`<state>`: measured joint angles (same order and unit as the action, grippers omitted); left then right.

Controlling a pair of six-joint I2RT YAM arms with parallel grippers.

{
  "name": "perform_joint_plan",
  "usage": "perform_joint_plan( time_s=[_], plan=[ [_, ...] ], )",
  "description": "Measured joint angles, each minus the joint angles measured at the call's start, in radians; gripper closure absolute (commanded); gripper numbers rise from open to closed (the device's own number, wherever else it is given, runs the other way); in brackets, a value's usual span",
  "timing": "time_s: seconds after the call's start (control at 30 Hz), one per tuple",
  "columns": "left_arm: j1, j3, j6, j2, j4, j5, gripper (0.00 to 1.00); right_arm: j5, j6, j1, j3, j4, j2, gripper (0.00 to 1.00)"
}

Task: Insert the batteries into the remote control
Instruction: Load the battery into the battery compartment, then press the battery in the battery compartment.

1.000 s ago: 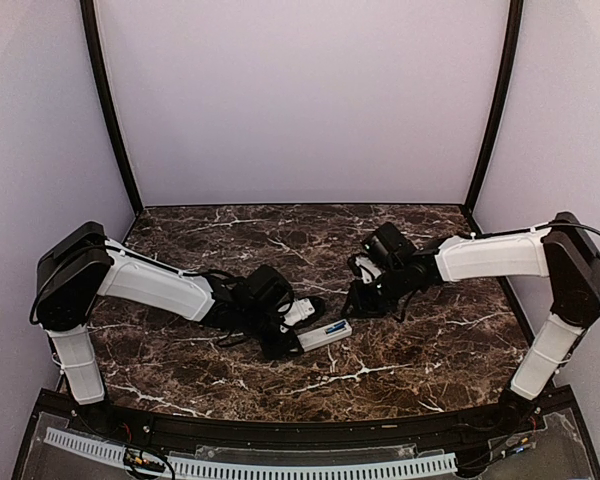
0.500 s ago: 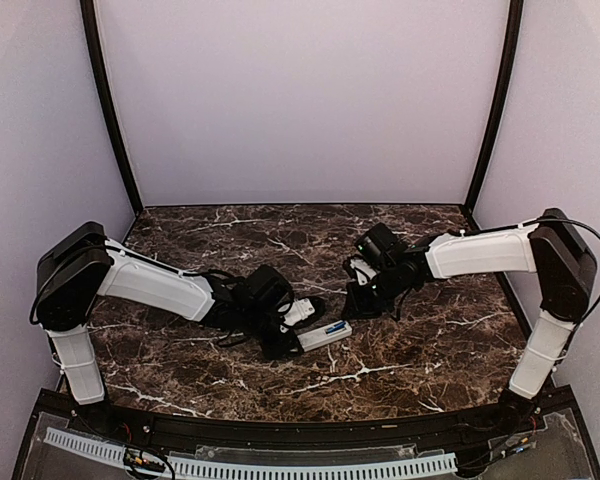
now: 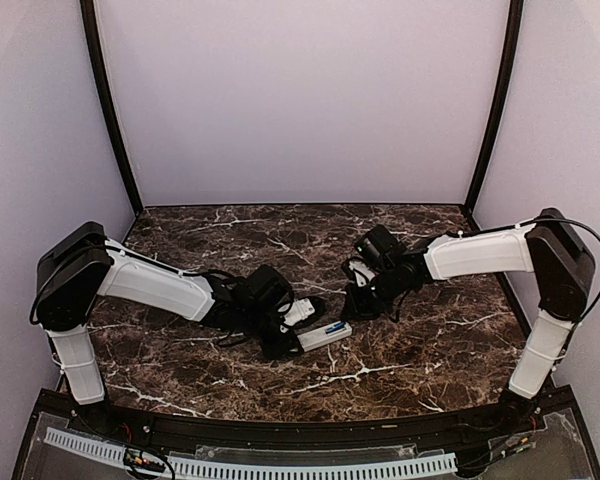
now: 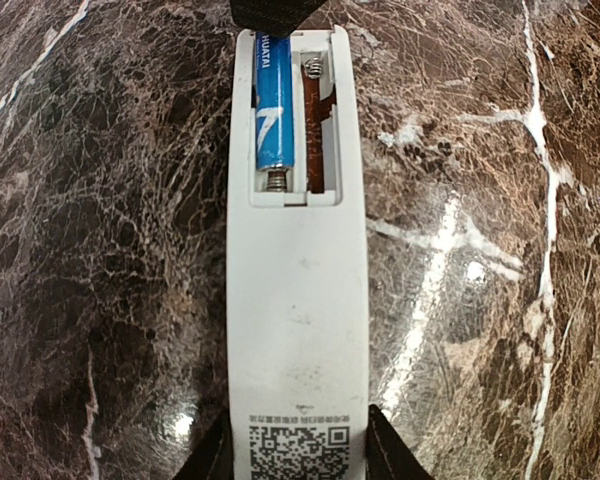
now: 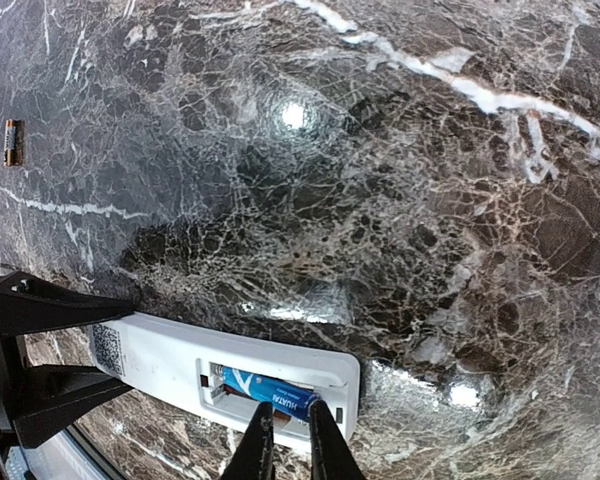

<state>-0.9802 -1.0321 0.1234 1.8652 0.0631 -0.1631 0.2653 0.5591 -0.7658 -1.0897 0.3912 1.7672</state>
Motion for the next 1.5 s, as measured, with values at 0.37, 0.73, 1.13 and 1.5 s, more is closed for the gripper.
perform_joint_plan(
  time_s=[0.37, 0.73, 1.13, 1.5],
  plan=[
    [0.0, 0.0, 0.0, 0.0, 0.0, 0.0, 1.0, 0.004, 0.0, 0.0, 0.021, -0.01, 0.004, 0.9],
    [0.0, -0.001, 0.0, 0.0, 0.002, 0.0, 1.0, 0.018, 0.002, 0.0, 0.026, -0.026, 0.008, 0.94],
    [0.0, -0.008, -0.001, 0.001, 0.015, 0.0, 1.0, 0.028, 0.016, 0.0, 0.029, -0.053, 0.026, 0.97],
    [0.0, -0.008, -0.001, 0.001, 0.015, 0.0, 1.0, 0.012, 0.017, -0.006, 0.019, -0.058, 0.04, 1.0]
  ],
)
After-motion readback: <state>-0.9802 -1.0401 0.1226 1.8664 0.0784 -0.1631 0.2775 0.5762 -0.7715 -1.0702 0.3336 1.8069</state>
